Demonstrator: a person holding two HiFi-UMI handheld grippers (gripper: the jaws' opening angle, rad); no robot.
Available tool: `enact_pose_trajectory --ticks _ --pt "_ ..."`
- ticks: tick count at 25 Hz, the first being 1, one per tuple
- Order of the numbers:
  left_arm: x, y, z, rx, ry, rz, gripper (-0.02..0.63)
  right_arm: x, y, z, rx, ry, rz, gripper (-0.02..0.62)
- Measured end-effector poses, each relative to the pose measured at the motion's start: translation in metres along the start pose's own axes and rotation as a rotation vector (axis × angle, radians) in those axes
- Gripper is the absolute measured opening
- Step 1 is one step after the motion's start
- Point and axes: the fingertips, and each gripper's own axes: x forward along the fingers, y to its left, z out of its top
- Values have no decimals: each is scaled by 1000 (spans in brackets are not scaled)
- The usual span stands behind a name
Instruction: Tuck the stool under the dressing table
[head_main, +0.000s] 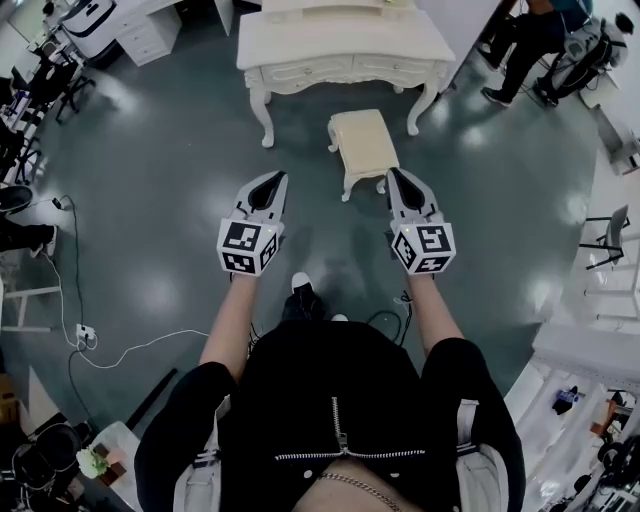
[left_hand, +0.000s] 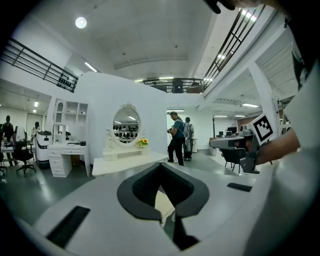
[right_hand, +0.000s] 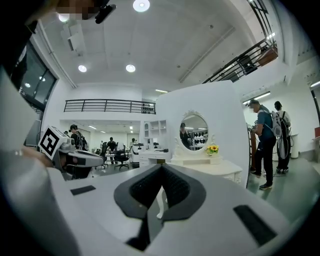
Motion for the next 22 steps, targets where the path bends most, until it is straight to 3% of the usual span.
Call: enact_pose_trajectory --ticks 11,22 --pt "61 89 7 29 8 -89 21 109 4 12 -5 -8 -57 5" --pt "127 123 7 7 21 -150 21 150 -34 1 37 16 -144 6"
